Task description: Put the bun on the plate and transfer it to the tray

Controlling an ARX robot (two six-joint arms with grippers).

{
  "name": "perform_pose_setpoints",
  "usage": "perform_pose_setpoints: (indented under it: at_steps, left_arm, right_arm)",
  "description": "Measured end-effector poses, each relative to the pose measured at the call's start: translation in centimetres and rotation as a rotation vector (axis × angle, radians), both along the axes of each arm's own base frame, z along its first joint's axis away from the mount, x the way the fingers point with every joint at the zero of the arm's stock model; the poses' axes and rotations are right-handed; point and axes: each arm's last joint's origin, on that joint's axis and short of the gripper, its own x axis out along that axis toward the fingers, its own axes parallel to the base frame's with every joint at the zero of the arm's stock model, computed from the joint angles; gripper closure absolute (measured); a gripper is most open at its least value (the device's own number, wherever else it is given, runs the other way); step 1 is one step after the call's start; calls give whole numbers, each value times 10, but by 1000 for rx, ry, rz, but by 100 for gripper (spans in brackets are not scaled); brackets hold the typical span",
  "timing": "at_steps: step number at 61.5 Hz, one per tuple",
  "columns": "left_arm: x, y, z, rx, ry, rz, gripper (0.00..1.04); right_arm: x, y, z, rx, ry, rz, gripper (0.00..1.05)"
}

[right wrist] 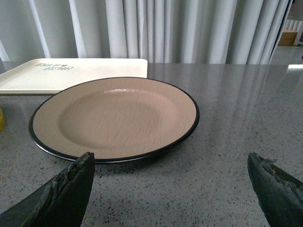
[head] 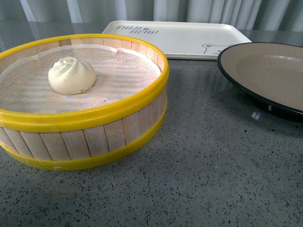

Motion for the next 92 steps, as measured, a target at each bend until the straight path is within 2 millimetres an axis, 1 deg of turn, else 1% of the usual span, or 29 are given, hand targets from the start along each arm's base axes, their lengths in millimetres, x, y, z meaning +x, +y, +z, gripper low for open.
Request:
perform_pose_setpoints:
  at_steps: [86, 88, 89, 92]
  left_arm:
    - [0, 0, 0, 0, 0, 0, 7]
    - [1, -1, -1, -21, 43, 22, 7]
    - [1, 0, -2, -46, 119, 109, 7]
    - [4, -3, -2, -91, 293, 257, 7]
  right_arm:
    - [0, 0, 0, 0, 0, 0, 9]
    - [0, 0, 0, 0, 0, 0, 9]
    - [0, 0, 0, 0, 0, 0, 9]
    - [0, 0, 0, 0, 0, -1, 9]
